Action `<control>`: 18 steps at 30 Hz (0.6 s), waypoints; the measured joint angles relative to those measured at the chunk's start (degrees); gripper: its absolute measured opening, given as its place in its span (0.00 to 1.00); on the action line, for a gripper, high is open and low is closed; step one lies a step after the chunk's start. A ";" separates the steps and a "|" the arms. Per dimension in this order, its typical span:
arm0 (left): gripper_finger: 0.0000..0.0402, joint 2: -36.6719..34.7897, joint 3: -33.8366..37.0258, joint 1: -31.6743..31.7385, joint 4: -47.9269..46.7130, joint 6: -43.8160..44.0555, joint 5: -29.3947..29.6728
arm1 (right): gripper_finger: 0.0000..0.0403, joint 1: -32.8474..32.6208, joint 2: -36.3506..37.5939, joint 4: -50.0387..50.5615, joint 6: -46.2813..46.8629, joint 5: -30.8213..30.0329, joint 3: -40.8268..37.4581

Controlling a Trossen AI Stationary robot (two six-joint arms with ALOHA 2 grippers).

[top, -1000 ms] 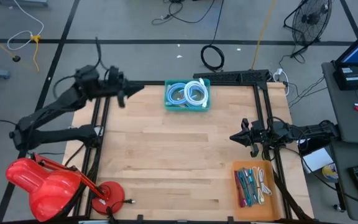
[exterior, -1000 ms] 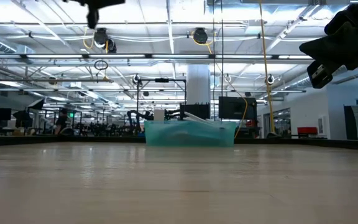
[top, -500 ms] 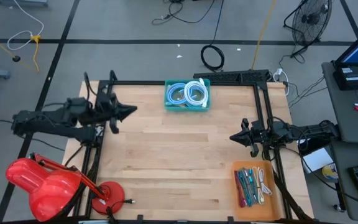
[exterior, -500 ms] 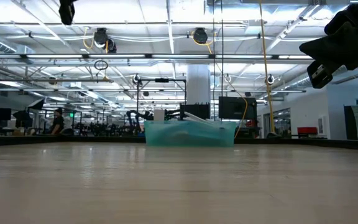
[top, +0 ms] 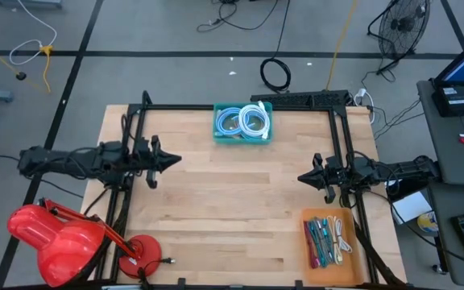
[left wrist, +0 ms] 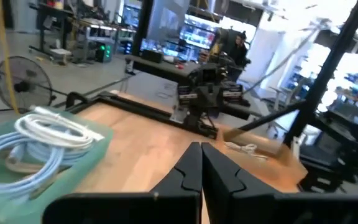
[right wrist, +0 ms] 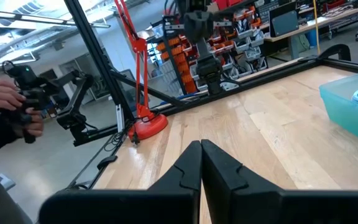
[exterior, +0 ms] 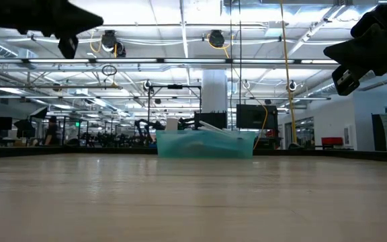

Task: Pick & Place USB Port
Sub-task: Return to Home Position

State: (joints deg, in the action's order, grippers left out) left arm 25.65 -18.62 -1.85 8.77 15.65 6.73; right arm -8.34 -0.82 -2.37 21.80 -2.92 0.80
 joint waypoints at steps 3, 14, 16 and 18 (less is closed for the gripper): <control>0.00 -3.30 2.72 0.55 0.18 0.88 0.67 | 0.00 0.00 0.00 0.02 0.00 0.00 0.00; 0.00 -20.90 14.16 0.68 2.19 1.34 1.81 | 0.00 0.00 0.00 0.02 0.00 0.00 0.00; 0.00 -24.01 16.15 0.70 2.30 1.34 1.93 | 0.00 0.00 0.00 0.02 0.00 0.00 0.00; 0.00 -25.56 17.87 0.70 2.14 1.40 2.15 | 0.00 0.00 0.00 0.02 0.00 -0.02 0.00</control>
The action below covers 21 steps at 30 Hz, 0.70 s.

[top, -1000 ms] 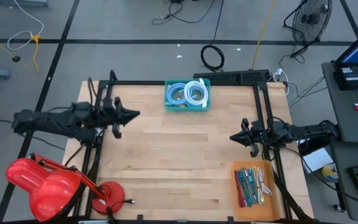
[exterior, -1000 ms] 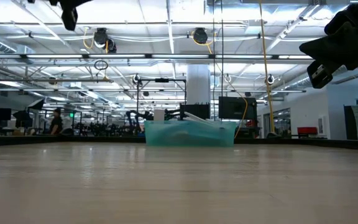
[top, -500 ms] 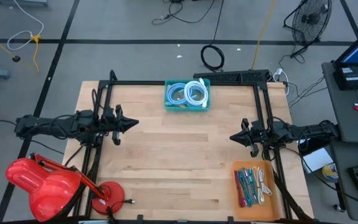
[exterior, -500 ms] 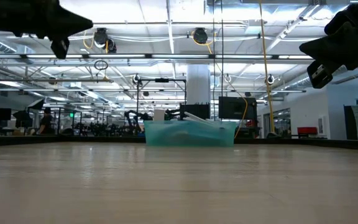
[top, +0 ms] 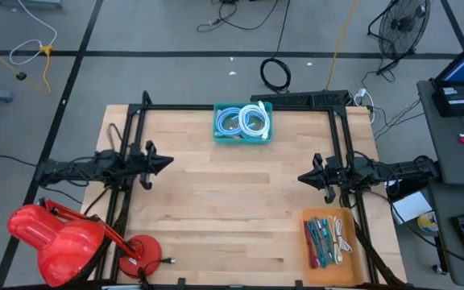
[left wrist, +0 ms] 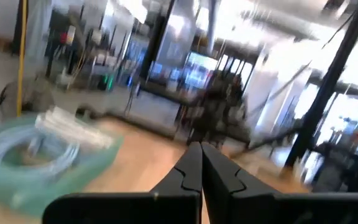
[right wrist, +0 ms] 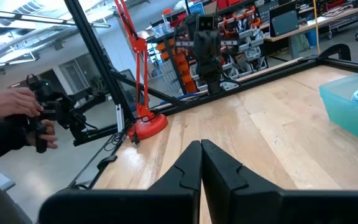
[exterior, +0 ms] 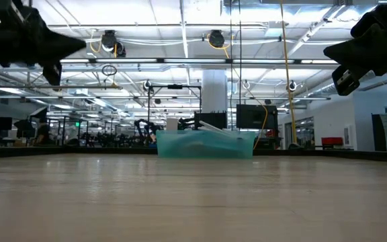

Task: Pick & Place USB Port
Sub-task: Return to Home Position

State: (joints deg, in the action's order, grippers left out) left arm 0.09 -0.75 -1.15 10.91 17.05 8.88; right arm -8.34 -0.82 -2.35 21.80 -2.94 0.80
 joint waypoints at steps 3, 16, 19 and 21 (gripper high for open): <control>0.00 0.29 -0.07 -0.06 -4.01 0.06 0.18 | 0.00 0.00 0.00 -0.01 0.00 0.01 0.00; 0.00 4.07 -0.31 -0.01 -9.13 1.11 0.62 | 0.00 0.00 0.00 -0.02 0.00 0.00 0.00; 0.00 6.23 -0.31 -0.11 -9.35 1.15 -0.56 | 0.00 0.00 0.00 -0.02 -0.02 0.00 0.00; 0.00 7.39 -0.31 -0.09 -9.43 1.23 -0.73 | 0.00 0.00 -0.02 -0.02 -0.01 0.01 0.00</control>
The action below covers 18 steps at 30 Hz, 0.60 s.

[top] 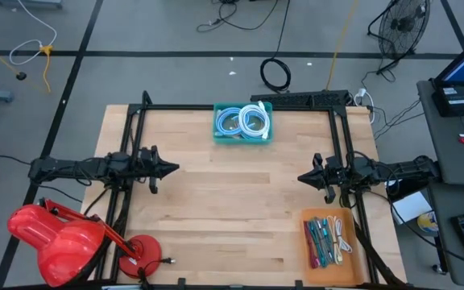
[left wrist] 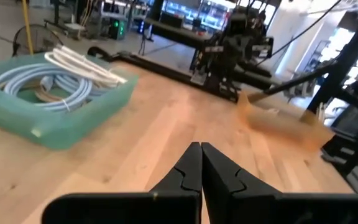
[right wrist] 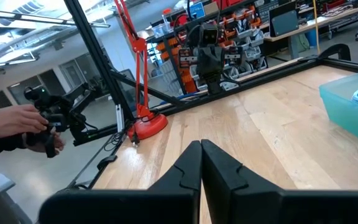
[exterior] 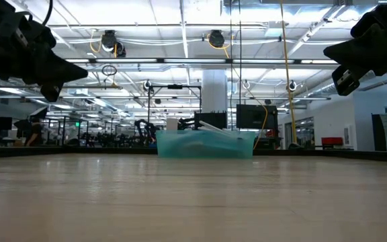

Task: Pick & Place USB Port
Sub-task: Return to Home Position

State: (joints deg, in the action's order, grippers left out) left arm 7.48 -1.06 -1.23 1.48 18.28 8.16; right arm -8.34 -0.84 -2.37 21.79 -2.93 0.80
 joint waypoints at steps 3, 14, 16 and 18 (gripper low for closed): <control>0.00 1.40 0.00 0.00 -0.07 -0.02 -0.06 | 0.00 0.00 0.00 0.00 0.01 -0.01 0.00; 0.00 5.43 0.03 0.00 -0.18 -10.14 0.02 | 0.00 0.00 0.00 0.00 -0.01 -0.01 0.00; 0.00 5.65 0.07 -0.02 -0.07 -15.71 1.30 | 0.00 0.00 0.00 0.00 0.01 0.00 0.00; 0.00 5.67 0.11 0.00 0.10 -20.37 2.52 | 0.00 0.00 0.00 0.00 0.00 0.01 0.00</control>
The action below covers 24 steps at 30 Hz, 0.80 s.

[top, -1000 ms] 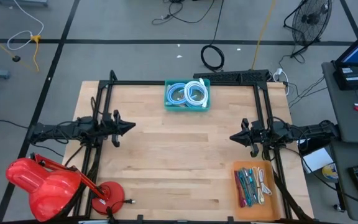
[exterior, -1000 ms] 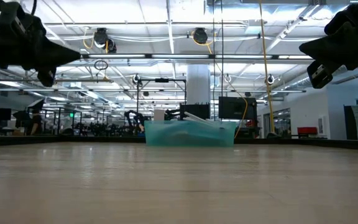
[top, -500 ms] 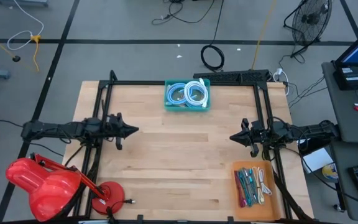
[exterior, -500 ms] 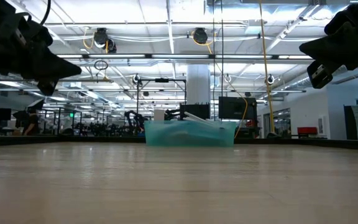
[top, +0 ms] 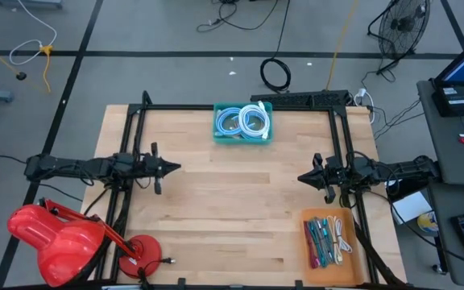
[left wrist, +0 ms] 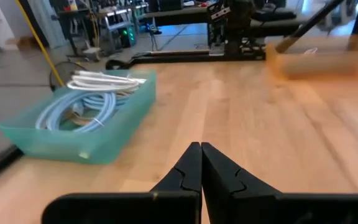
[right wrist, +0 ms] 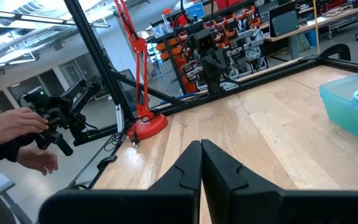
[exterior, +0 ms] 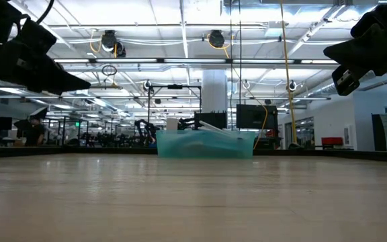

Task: Pick & Place USB Port
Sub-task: Return to Home Position

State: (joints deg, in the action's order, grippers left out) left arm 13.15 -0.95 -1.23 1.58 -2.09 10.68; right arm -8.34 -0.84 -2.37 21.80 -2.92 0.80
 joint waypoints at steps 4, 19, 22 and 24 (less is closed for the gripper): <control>0.01 -0.02 0.00 0.04 0.07 -1.73 0.54 | 0.00 0.00 0.00 0.00 0.01 -0.02 0.00; 0.01 -0.02 0.19 0.00 2.12 1.13 -0.09 | 0.00 0.00 0.00 0.00 0.00 0.00 0.00; 0.01 -0.04 0.22 0.00 3.06 1.16 -0.09 | 0.00 0.00 0.00 0.00 0.01 0.00 0.00; 0.01 -0.02 0.22 0.00 3.01 1.06 -0.09 | 0.00 0.00 0.00 0.00 0.00 0.00 0.00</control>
State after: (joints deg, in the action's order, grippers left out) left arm 13.13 -0.73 -1.23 4.59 -1.03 10.59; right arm -8.34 -0.84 -2.37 21.79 -2.92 0.80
